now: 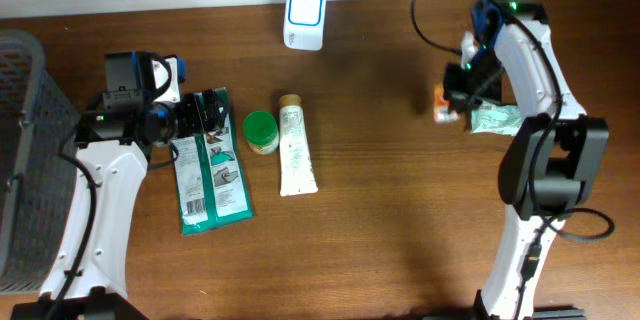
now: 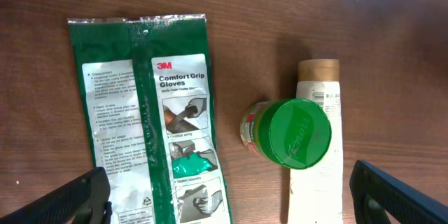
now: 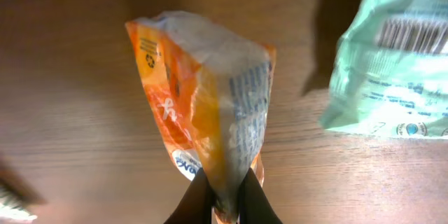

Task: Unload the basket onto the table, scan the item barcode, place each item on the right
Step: 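Set the orange pack down beside the wipes pack and release, then reach the right gripper to the white gold-capped tube and grasp it, then lift the tube and hold it up to the scanner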

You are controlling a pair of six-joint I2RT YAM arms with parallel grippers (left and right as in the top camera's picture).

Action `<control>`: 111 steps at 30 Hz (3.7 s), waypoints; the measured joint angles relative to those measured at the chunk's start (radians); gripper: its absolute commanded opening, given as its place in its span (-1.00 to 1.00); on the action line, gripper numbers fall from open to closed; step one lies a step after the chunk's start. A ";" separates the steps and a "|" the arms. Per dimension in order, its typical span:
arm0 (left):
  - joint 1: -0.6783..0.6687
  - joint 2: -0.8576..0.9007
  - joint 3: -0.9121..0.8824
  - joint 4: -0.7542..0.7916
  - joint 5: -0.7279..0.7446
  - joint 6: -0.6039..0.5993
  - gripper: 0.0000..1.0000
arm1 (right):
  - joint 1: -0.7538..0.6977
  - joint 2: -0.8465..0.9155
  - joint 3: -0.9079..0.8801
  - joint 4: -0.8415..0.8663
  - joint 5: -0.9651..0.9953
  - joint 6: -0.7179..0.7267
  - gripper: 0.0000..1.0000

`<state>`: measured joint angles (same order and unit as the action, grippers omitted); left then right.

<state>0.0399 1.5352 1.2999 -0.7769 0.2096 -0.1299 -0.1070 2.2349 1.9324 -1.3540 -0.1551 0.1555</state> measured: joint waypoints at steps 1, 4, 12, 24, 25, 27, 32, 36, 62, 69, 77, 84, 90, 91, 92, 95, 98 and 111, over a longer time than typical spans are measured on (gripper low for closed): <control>0.000 0.000 0.000 0.000 0.000 0.000 0.99 | -0.016 0.002 -0.033 0.021 0.000 -0.001 -0.58; 0.000 0.000 0.000 0.000 0.000 0.000 0.98 | -0.058 0.006 -0.092 0.071 0.000 -0.001 0.36; 0.000 0.000 0.000 0.000 0.000 0.000 0.99 | -0.067 0.006 -0.074 0.004 -0.163 -0.177 0.56; 0.000 0.000 0.000 0.000 0.000 0.000 0.99 | 0.135 -0.147 -0.036 -0.006 -0.363 -0.245 0.59; 0.000 0.000 0.000 0.000 0.000 0.000 0.99 | 0.163 -0.147 -0.049 0.029 -0.371 -0.244 0.61; 0.000 0.000 0.000 0.000 0.000 0.000 0.98 | 0.233 -0.147 -0.109 0.099 -0.391 -0.230 0.66; 0.000 0.000 0.000 0.000 0.000 0.000 0.99 | 0.370 -0.145 -0.290 0.385 -0.478 -0.159 0.44; 0.000 0.000 0.000 0.000 0.000 0.000 0.99 | 0.480 -0.145 -0.433 0.587 -0.506 -0.016 0.13; 0.000 0.000 0.000 0.000 0.000 0.000 0.99 | 0.618 -0.124 -0.610 1.102 -0.376 0.376 -0.13; 0.000 0.000 0.000 0.000 0.000 0.000 0.99 | 0.637 -0.115 -0.610 1.103 -0.388 0.398 -0.50; 0.000 0.000 0.000 0.000 0.000 0.000 0.99 | 0.629 -0.113 -0.600 1.108 -0.459 0.386 -0.92; 0.000 0.000 0.000 0.000 0.000 0.000 0.99 | 0.504 -0.114 -0.546 0.805 -0.559 0.042 -0.92; 0.000 0.000 0.000 0.000 0.000 0.000 0.98 | 0.402 -0.114 -0.499 0.690 -0.589 -0.157 -0.92; 0.000 0.000 0.000 0.000 0.000 0.000 0.99 | 0.390 -0.114 -0.492 0.678 -0.609 -0.175 -0.92; 0.000 0.000 0.000 0.000 0.000 0.000 0.98 | 0.373 -0.114 -0.483 0.660 -0.642 -0.201 -0.92; 0.000 0.000 0.000 0.001 0.000 0.000 0.98 | 0.334 -0.134 -0.454 0.566 -0.732 -0.282 -0.92; 0.000 0.000 0.000 0.000 0.000 0.000 0.99 | 0.323 -0.235 -0.437 0.507 -0.794 -0.333 -0.92; 0.000 0.000 0.000 0.000 0.000 0.000 0.98 | 0.252 -0.557 -0.415 0.502 -1.124 -0.282 -0.92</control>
<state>0.0399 1.5352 1.2999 -0.7769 0.2100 -0.1299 0.1448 1.6779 1.5169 -0.8520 -1.2789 -0.1265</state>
